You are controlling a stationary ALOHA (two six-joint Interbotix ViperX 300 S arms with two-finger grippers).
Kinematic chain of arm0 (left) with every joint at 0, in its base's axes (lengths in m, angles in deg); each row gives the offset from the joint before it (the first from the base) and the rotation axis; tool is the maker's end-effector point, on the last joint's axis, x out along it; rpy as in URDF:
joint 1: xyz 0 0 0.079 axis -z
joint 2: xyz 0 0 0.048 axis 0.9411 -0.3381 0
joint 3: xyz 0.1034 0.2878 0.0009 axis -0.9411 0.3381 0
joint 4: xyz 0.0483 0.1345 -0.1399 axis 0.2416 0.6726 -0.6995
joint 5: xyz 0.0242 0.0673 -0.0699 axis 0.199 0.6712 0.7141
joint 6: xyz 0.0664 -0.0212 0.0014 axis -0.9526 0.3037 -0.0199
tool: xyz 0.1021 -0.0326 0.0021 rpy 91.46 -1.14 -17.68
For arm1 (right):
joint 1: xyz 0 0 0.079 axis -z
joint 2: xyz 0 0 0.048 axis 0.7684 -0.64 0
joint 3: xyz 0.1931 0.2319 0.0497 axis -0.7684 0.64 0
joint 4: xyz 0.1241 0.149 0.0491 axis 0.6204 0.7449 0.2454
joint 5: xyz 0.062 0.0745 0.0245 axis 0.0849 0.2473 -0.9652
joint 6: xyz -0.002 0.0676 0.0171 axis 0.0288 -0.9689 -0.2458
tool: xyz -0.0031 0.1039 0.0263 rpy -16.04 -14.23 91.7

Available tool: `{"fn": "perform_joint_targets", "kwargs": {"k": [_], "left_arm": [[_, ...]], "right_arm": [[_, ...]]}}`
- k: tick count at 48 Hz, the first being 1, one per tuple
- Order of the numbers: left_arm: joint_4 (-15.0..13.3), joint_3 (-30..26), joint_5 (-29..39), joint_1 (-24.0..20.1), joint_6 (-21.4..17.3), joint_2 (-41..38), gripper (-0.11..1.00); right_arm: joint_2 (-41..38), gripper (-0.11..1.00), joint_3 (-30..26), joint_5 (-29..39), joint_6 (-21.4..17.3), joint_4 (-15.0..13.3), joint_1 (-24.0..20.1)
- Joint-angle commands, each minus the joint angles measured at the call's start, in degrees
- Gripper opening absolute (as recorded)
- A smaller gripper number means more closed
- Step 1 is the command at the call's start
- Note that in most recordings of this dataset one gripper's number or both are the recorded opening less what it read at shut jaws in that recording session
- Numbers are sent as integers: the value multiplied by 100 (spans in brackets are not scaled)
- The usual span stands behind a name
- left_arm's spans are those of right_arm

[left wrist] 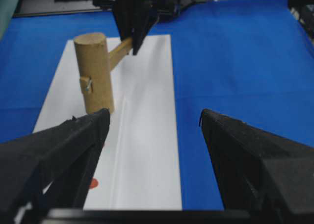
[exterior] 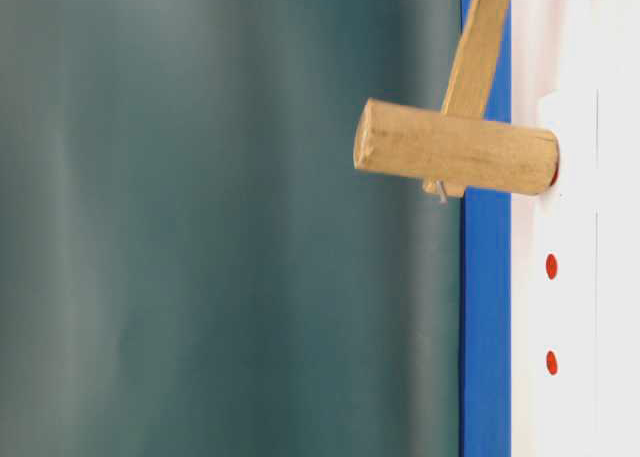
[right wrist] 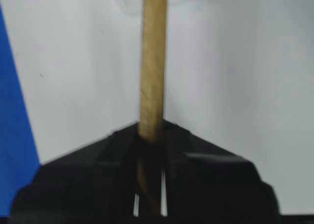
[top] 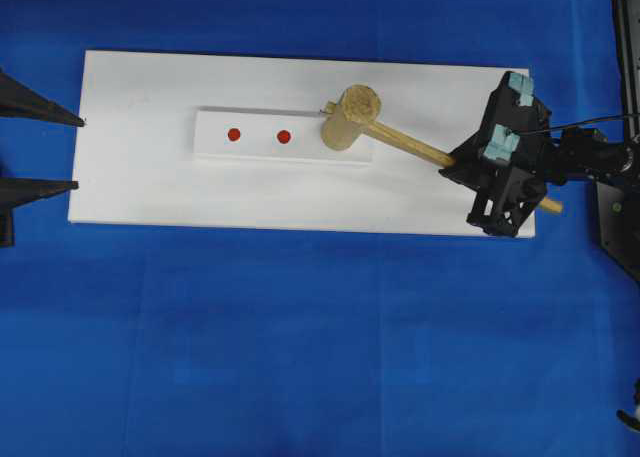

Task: Hit the mark with a hammer.

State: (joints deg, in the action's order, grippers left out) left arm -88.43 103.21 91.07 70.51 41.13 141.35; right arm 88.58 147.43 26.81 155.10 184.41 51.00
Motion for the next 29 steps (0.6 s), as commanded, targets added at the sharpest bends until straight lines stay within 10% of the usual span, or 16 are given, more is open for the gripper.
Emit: {"fn": "perform_joint_targets", "kwargs": {"k": [1, 29], "left_arm": [[-9, -53, -26, 0, 9, -18, 71], [0, -53, -18, 0, 9, -26, 72]], "right_arm": [[211, 3, -149, -158, 35, -9, -9], [1450, 3, -615, -334, 650, -105, -237]]}}
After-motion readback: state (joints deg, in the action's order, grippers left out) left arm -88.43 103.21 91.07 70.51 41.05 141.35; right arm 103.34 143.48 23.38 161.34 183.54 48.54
